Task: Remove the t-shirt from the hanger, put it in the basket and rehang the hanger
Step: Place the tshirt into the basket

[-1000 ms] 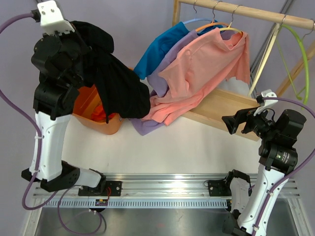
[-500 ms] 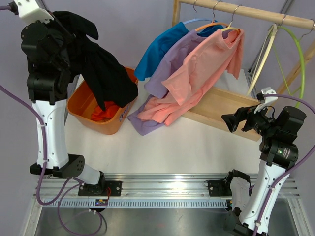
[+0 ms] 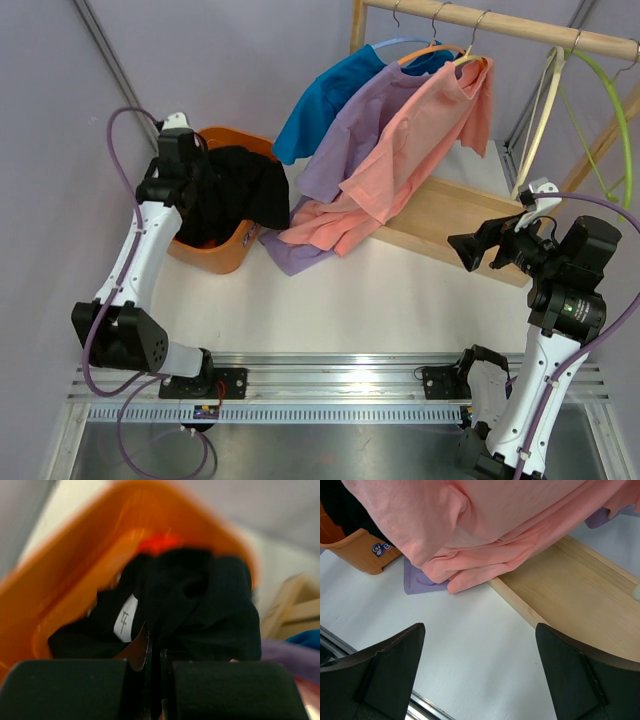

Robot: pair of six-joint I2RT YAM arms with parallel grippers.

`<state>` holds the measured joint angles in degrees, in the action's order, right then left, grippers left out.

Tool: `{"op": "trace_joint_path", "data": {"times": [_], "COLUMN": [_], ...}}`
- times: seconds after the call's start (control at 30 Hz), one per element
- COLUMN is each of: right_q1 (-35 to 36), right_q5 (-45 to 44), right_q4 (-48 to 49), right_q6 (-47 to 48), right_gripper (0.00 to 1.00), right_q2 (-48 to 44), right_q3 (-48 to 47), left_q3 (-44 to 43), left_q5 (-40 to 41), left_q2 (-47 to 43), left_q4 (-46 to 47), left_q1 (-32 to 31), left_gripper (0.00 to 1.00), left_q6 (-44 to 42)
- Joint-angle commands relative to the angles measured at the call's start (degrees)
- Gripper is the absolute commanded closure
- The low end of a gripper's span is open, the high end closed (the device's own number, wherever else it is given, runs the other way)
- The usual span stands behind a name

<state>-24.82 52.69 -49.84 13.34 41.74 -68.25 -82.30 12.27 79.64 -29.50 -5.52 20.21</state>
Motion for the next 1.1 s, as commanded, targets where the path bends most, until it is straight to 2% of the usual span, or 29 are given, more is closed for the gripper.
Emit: {"op": "trace_joint_path", "data": {"times": [0.0, 0.1, 0.13, 0.17, 0.27, 0.3, 0.4, 0.53, 0.67, 0.83, 0.9, 1.07], "right_q1": [-0.2, -0.2, -0.2, -0.2, -0.2, -0.2, -0.2, -0.2, -0.2, -0.2, -0.2, -0.2], "right_q5": [2.3, 2.7, 2.7, 2.7, 2.9, 2.9, 3.2, 3.4, 3.7, 4.7, 4.8, 4.7], "right_q4": [-0.5, -0.6, -0.7, -0.7, -0.9, -0.9, -0.8, -0.8, -1.0, 0.4, 0.2, -0.9], "right_q6": [1.2, 1.0, 0.9, 0.9, 1.0, 1.0, 0.6, 0.4, 0.7, -0.5, -0.7, 0.5], "right_gripper": [0.01, 0.0, 0.01, 0.01, 0.0, 0.01, 0.0, 0.01, 0.0, 0.0, 0.01, 0.01], "right_q2": [0.5, 0.5, 0.5, 0.5, 0.5, 0.5, 0.5, 0.2, 0.2, 0.3, 0.2, -0.2], "right_q3": [-2.4, -2.4, -2.3, -2.3, -2.5, -2.5, -2.6, -2.5, -2.4, -1.7, -1.8, -1.5], "left_q3": [5.4, 9.0, 9.9, 10.6, 11.0, 10.4, 6.7, 3.2, 1.9, -2.8, -1.9, -1.9], "left_q5": [-2.9, -10.2, -10.3, -13.6, -16.7, -16.9, -18.3, -17.5, -17.4, -23.0, -21.9, -14.1], "left_q2": [1.4, 5.3, 5.4, 4.7, 2.4, 0.6, -1.6, -4.7, -7.3, -2.9, -0.5, 4.6], "left_q4": [5.1, 5.8, 6.4, 7.0, 7.8, 7.5, 5.2, 2.8, 1.7, -5.6, -5.8, -4.7], "left_q1": [2.7, 5.5, 6.8, 7.4, 8.4, 8.3, 8.3, 8.2, 7.3, -3.0, -6.6, -9.9], "left_gripper": [1.0, 1.0, 1.0, 0.87, 0.54, 0.34, 0.17, 0.08, 0.06, 0.07, 0.08, 0.11], "left_q6": [3.4, 4.8, 5.0, 5.4, 6.2, 6.2, 6.2, 5.2, 2.0, -7.6, -9.5, -11.8]}}
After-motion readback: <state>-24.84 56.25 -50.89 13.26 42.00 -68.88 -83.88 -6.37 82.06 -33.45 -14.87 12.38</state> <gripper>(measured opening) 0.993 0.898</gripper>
